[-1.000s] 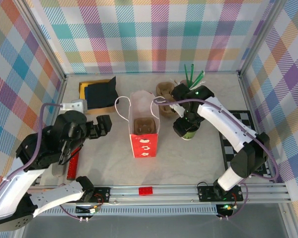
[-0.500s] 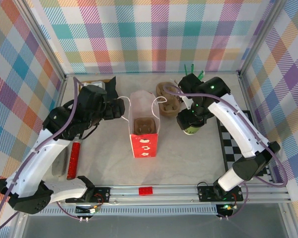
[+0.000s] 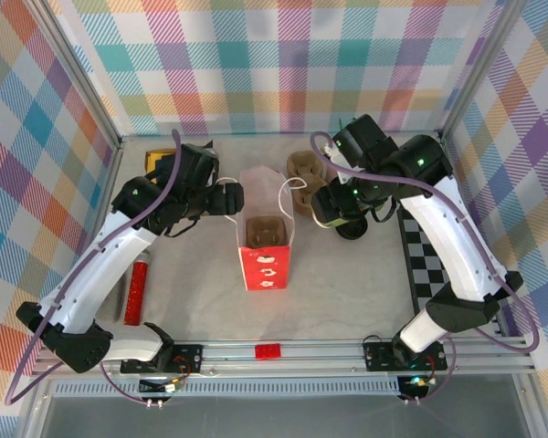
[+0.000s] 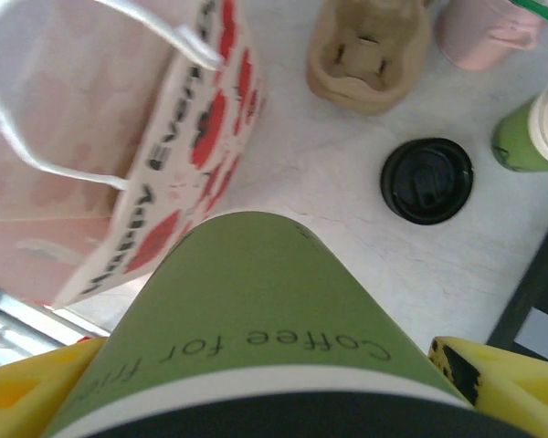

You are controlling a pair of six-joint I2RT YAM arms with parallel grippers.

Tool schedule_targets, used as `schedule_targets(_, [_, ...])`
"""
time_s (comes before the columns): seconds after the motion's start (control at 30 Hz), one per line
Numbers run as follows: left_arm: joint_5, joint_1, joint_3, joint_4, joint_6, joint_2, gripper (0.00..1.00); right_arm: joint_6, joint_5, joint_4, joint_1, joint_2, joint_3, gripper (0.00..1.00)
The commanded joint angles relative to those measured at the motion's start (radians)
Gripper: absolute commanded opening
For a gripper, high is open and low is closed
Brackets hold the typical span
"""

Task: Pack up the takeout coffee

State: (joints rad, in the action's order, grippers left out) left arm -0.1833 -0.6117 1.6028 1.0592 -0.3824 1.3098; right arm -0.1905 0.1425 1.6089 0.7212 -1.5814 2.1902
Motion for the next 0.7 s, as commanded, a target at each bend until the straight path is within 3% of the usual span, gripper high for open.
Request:
schedule_targets(0.0, [0.066, 0.007, -0.042, -0.052, -0.025, -0.016, 0.70, -0.028, -0.051, 0.174, 0.035, -0.032, 0.051, 0.41])
schedule_targets(0.13, [0.095, 0.007, -0.107, -0.090, -0.066, -0.038, 0.55, -0.030, -0.076, 0.175, 0.083, -0.056, 0.087, 0.41])
schedule_targets(0.37, [0.113, -0.005, -0.216, -0.139, -0.125, -0.082, 0.48, -0.048, -0.087, 0.174, 0.136, -0.059, 0.120, 0.38])
schedule_targets(0.67, [0.137, -0.050, -0.254, -0.189, -0.204, -0.131, 0.21, -0.080, -0.088, 0.175, 0.220, -0.066, 0.180, 0.37])
